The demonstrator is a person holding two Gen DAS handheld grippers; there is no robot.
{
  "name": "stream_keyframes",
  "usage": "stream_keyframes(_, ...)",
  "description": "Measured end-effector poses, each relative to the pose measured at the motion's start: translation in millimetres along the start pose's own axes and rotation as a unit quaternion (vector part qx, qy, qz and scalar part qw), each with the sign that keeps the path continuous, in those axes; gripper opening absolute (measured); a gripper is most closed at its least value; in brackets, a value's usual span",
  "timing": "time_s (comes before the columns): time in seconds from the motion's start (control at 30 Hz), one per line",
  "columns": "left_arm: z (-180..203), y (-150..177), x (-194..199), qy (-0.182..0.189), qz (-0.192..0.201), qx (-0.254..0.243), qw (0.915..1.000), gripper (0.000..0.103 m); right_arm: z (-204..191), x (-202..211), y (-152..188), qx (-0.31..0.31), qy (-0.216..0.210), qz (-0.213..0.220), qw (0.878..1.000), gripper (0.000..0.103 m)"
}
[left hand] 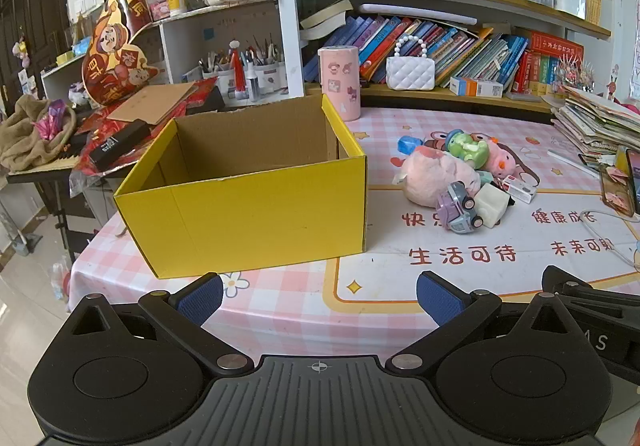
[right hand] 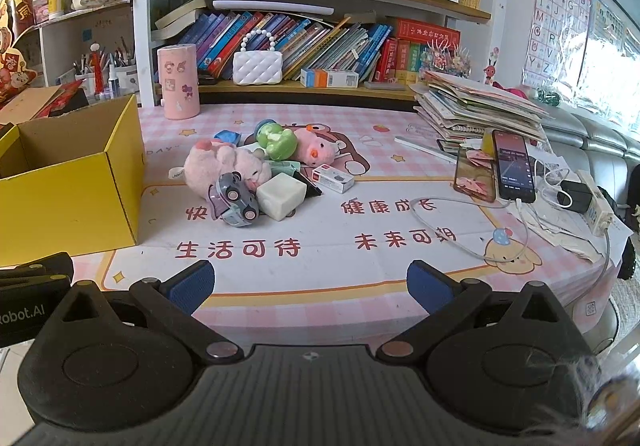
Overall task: Organize objects
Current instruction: 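Move both tools toward the pile of toys beside the yellow box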
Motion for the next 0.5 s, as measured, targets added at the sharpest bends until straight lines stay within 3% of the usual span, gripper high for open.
stream_keyframes(0.5,2.5,-2.1,-1.0,0.0,-0.001,0.0,1.0,0.103,1.0,-0.8,2.0,0.001,0.0,-0.002,1.0,0.103)
Point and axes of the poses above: each gripper's, at about its wrist camera, not at the fingertips, and x roughly against the way its jaws point, z to its right, y to its underside, the point moved 1 cm from there along -x, roughly the way its jaws point, and after that the axes turned 9 degrees about -x, right-handed, at the moved point
